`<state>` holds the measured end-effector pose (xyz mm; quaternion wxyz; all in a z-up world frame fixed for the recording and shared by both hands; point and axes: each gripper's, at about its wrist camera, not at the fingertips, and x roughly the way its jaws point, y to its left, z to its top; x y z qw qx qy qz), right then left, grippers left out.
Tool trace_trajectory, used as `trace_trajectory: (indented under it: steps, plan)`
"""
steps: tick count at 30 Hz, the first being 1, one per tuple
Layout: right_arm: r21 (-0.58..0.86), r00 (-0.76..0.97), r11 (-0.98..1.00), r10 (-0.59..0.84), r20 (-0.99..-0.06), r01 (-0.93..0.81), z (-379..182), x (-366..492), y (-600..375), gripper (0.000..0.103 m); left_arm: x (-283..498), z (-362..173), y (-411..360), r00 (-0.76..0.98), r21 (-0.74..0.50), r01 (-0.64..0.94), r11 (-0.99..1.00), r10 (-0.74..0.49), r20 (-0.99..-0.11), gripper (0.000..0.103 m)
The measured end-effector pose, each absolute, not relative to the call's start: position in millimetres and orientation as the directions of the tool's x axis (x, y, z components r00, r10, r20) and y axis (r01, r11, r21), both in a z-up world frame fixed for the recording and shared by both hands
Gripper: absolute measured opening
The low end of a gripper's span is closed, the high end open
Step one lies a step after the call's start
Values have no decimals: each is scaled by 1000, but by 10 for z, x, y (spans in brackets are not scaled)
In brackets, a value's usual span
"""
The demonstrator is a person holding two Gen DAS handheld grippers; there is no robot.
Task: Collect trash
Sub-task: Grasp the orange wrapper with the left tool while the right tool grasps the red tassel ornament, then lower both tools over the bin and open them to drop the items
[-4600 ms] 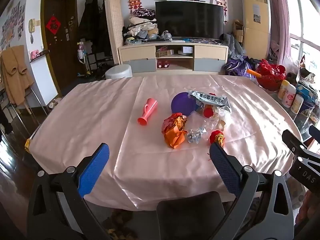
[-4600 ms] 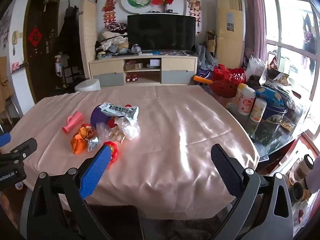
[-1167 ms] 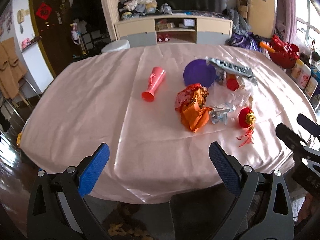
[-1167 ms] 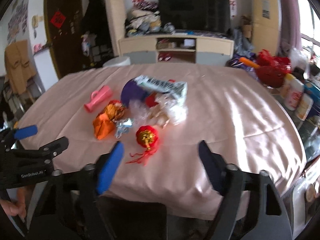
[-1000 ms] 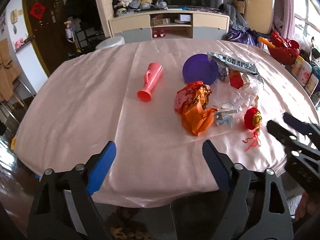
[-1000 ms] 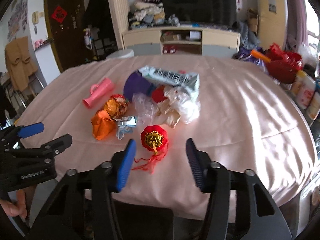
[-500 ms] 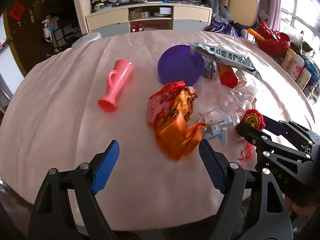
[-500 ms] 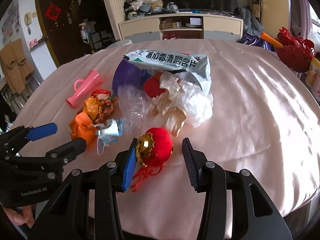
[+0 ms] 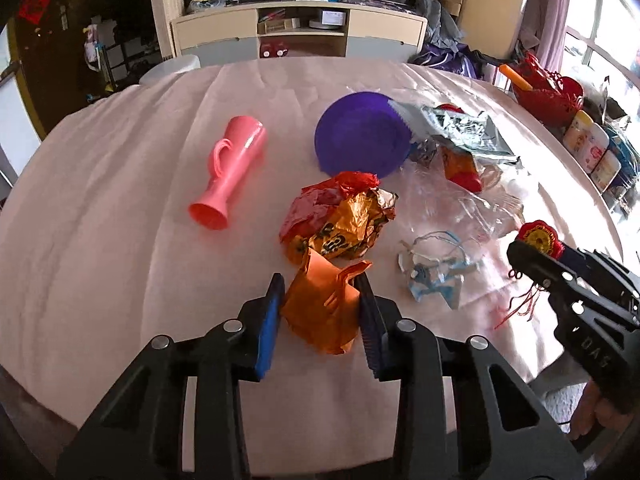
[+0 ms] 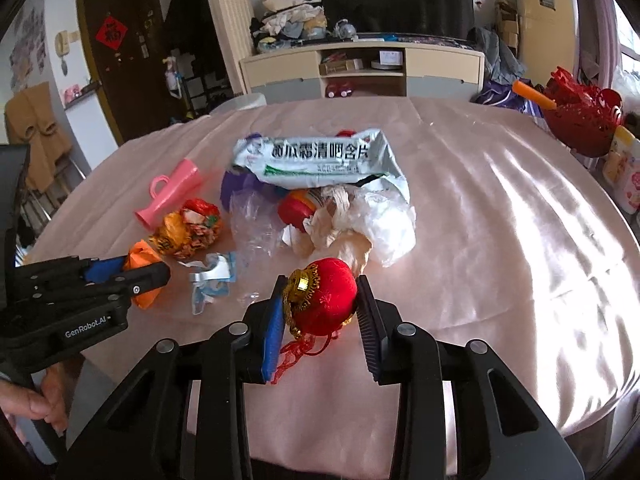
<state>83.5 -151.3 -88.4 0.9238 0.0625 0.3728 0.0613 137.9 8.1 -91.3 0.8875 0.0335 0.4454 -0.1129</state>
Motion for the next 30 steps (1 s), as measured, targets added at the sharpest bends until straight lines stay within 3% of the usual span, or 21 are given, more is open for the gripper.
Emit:
trace_trajectory:
  steps: [15,30]
  plan:
    - [184,709,975,216,-671,-123,-545,43,-1575,35,384,-358,130,606,-78,229,970,-205,-769,33]
    - [255,543,961,273,-794,-110,-1313,-440,-1362,35,-387,-1312,78,452,-160,202,966,-237,-860,33]
